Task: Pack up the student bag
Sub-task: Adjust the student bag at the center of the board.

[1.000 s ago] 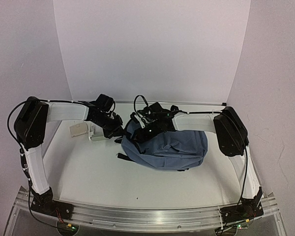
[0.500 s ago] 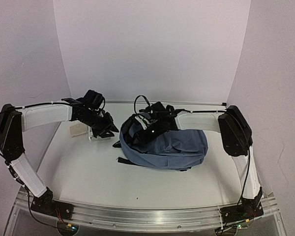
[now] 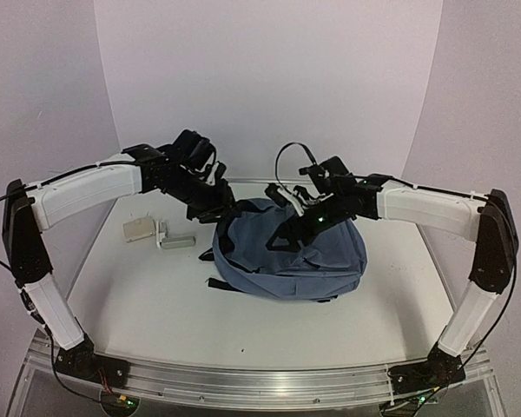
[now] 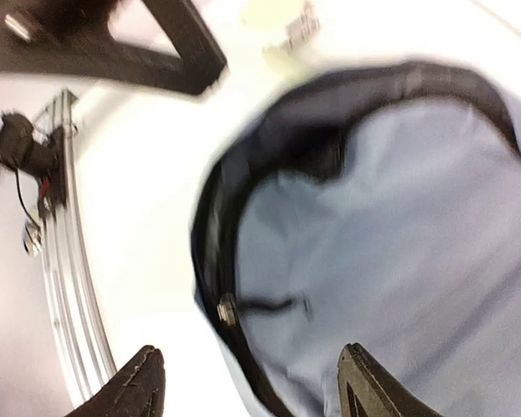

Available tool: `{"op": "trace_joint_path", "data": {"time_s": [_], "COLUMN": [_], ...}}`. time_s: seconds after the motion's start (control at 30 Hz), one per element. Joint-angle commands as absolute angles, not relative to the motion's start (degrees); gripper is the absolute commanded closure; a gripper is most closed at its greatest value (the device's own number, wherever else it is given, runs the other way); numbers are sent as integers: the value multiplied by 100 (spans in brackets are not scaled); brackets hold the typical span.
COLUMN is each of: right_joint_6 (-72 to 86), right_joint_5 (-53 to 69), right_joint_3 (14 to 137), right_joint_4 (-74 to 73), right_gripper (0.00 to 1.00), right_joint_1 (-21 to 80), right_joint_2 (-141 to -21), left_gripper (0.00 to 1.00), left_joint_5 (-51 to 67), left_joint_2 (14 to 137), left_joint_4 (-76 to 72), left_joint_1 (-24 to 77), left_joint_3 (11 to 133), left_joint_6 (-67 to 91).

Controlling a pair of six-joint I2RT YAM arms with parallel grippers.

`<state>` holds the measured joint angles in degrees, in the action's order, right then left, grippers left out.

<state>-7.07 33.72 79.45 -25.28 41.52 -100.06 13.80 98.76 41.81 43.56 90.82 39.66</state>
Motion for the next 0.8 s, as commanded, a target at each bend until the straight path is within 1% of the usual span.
{"op": "trace_joint_path", "data": {"time_s": [0.0, 0.13, 0.2, 0.27, 0.33, 0.47, 0.5, 0.77], "right_joint_6": [-1035, -1354, -1535, -1686, -1878, -2196, -2256, -2407], "right_joint_5": [3166, 2810, 2611, 2431, 2281, 1965, 1900, 1797], "right_joint_3": [7267, 6769, 6541, 6291, 6099, 5834, 5780, 5628], "right_joint_4": [-2894, -2935, -2947, -2953, -2960, -2969, -2970, -3047], "right_gripper": [33, 38, 42, 43, 44, 46, 46, 44], "right_joint_1": [3940, 3789, 3737, 3689, 3681, 3674, 3676, 3677], "right_joint_2": [-9782, -9591, -9481, -9378, -9278, -9157, -9142, -8628], "left_gripper": [69, 74, 76, 78, 78, 62, 59, 50], "left_joint_5": [1410, 1301, 1290, 1255, 1191, 922, 909, 683], "left_joint_2": [10868, 11544, 11650, 11654, 11606, 11482, 11439, 11367], "left_joint_4": [5335, 5892, 5924, 5920, 5855, 5728, 5666, 5241], "left_joint_1": [4801, 5119, 5248, 5357, 5435, 5535, 5538, 5498], "left_joint_3": [9874, 10118, 9990, 9770, 9487, 9135, 9123, 9711], "left_joint_6": [3044, 2880, 2810, 2779, 2768, 2786, 2812, 3402]}}
